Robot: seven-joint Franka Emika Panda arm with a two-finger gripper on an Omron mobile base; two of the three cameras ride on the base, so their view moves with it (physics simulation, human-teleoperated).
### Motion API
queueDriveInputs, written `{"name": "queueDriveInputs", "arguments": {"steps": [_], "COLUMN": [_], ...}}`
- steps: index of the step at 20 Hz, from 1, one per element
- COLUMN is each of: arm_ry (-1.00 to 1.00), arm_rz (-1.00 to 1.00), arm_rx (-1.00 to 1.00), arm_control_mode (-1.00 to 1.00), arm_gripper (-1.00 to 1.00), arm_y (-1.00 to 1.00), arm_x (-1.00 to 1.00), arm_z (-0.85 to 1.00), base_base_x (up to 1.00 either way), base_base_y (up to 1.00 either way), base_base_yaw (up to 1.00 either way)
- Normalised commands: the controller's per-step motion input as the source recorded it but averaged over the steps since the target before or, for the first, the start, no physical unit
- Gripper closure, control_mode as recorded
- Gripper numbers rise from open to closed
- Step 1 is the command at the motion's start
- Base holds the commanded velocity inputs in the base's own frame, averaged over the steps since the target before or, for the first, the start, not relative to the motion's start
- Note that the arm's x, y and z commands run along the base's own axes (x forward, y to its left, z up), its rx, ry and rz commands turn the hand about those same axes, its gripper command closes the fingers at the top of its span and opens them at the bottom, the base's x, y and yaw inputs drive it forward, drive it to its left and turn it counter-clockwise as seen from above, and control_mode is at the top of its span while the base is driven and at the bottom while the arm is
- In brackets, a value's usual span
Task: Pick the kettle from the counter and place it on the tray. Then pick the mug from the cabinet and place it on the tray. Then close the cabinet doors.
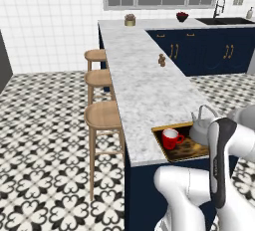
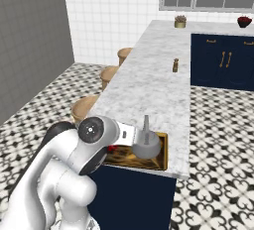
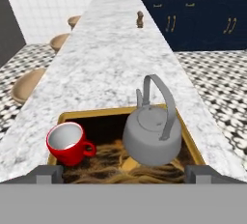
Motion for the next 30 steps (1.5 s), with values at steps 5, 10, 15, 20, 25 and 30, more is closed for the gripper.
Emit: {"name": "queueDriveInputs", "arguments": {"steps": [5, 10, 15, 20, 25, 30], "arm_ry": [0.0, 0.0, -0.03, 0.0, 0.0, 0.0], "arm_rz": [-0.02, 0.0, 0.0, 0.0, 0.0, 0.0], "arm_rx": [0.0, 0.0, 0.01, 0.0, 0.0, 0.0], "arm_control_mode": [-1.0, -1.0, 1.0, 1.0, 1.0, 1.0], "arm_gripper": [-1.0, -1.0, -1.0, -1.0, -1.0, -1.0], "arm_y": [0.04, 0.0, 0.0, 0.0, 0.0, 0.0], "arm_x": [0.0, -0.01, -0.07, 0.0, 0.0, 0.0], "arm_z": [0.0, 0.0, 0.0, 0.0, 0.0, 0.0], "base_base_x": [0.0, 0.0, -0.42, -0.28, -0.02, 0.0], "base_base_y": [0.0, 0.0, -0.01, -0.04, 0.0, 0.02], "base_base_yaw": [0.0, 0.0, -0.01, -0.42, -0.99, -1.0]}}
